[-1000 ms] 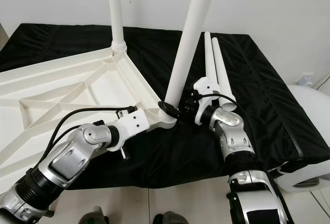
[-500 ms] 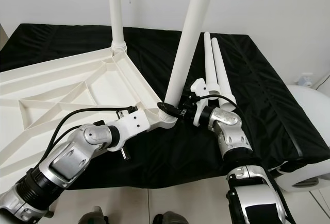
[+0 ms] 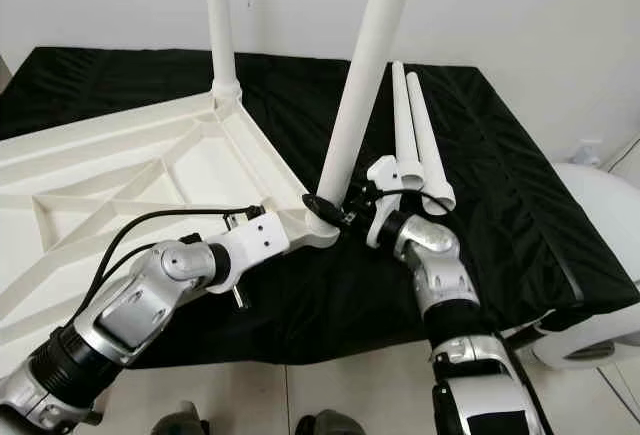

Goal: Building children table

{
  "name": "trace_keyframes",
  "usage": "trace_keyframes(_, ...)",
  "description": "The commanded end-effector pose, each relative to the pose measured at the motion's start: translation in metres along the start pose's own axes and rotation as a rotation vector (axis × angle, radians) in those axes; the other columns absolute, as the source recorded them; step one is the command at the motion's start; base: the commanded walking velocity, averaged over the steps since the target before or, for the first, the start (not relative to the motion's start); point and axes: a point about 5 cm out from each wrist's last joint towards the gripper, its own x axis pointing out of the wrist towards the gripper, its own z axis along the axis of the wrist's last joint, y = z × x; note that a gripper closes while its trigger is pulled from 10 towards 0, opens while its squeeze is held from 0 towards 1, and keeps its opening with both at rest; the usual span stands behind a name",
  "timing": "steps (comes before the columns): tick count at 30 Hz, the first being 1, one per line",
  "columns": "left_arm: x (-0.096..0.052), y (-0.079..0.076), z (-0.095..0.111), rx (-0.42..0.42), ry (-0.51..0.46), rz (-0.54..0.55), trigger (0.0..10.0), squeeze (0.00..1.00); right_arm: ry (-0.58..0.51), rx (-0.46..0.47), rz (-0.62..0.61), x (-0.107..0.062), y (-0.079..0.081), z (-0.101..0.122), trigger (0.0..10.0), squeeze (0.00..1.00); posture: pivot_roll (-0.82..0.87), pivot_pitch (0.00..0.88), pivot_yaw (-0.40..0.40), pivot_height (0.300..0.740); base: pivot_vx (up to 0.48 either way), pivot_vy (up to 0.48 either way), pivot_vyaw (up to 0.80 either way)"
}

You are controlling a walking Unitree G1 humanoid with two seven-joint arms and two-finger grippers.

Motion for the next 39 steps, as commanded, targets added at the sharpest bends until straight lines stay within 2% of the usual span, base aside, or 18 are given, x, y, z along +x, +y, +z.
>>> trace_keyframes(1,0.001,-0.007,0.013,0.055,-0.048,-0.017,10.0,0.00,-0.005,0.029,-0.036,0.004,0.005,0.001,10.0,0.00,0.04,0.000,-0.084,0.740,0.000,0.000,0.00)
trace_keyframes(8,0.002,-0.008,0.014,0.054,-0.051,-0.019,10.0,0.00,-0.019,0.050,-0.121,0.010,0.014,0.002,10.0,0.00,0.04,0.000,-0.089,0.740,0.000,0.000,0.00)
trace_keyframes(10,0.003,-0.010,0.014,0.055,-0.052,-0.021,10.0,0.00,-0.048,0.063,-0.181,0.017,0.024,0.004,10.0,0.00,0.04,0.000,-0.091,0.740,0.000,0.000,0.00)
trace_keyframes(14,0.004,-0.010,0.013,0.057,-0.051,-0.022,10.0,0.00,-0.062,0.091,-0.232,0.022,0.032,0.005,10.0,0.00,0.04,0.000,-0.092,0.740,0.000,0.000,0.00)
trace_keyframes(18,0.004,-0.011,0.013,0.059,-0.052,-0.024,10.0,0.00,-0.082,0.118,-0.366,0.030,0.044,0.010,10.0,0.00,0.04,0.000,-0.093,0.740,0.000,0.000,0.00)
trace_keyframes(19,0.004,-0.011,0.013,0.060,-0.052,-0.025,10.0,0.00,-0.086,0.127,-0.442,0.032,0.045,0.012,10.0,0.00,0.04,0.000,-0.093,0.740,0.000,0.000,0.00)
trace_keyframes(20,0.004,-0.011,0.013,0.060,-0.052,-0.025,10.0,0.00,-0.086,0.127,-0.442,0.032,0.045,0.012,10.0,0.00,0.04,0.000,-0.093,0.740,0.000,0.000,0.00)
trace_keyframes(21,0.004,-0.011,0.013,0.060,-0.052,-0.025,10.0,0.00,-0.086,0.139,-0.503,0.033,0.046,0.013,10.0,0.00,0.04,0.000,-0.096,0.740,0.000,0.000,0.00)
trace_keyframes(23,0.005,-0.012,0.014,0.061,-0.053,-0.026,10.0,0.00,-0.081,0.115,-0.603,0.036,0.048,0.015,10.0,0.00,0.05,0.000,-0.100,0.740,0.000,0.000,0.00)
trace_keyframes(26,0.005,-0.013,0.015,0.058,-0.056,-0.025,10.0,0.00,-0.085,0.100,-0.607,0.040,0.057,0.017,10.0,0.00,0.05,0.000,-0.102,0.740,0.000,0.000,0.00)
trace_keyframes(29,0.006,-0.015,0.014,0.055,-0.057,-0.027,10.0,0.00,-0.075,0.110,-0.643,0.034,0.052,0.018,10.0,0.00,0.05,0.000,-0.107,0.740,0.000,0.000,0.00)
trace_keyframes(36,0.006,-0.016,0.014,0.052,-0.056,-0.026,10.0,0.00,-0.063,0.106,-0.662,0.032,0.054,0.017,10.0,0.00,0.05,0.000,-0.109,0.740,0.000,0.000,0.00)
trace_keyframes(37,0.006,-0.016,0.013,0.051,-0.056,-0.026,10.0,0.00,-0.058,0.106,-0.663,0.031,0.053,0.016,10.0,1.00,0.04,0.000,-0.108,0.740,0.000,0.000,0.00)
trace_keyframes(39,0.006,-0.016,0.013,0.051,-0.056,-0.026,10.0,0.00,-0.047,0.101,-0.666,0.029,0.053,0.014,10.0,1.00,0.04,0.000,-0.107,0.740,0.000,0.000,0.00)
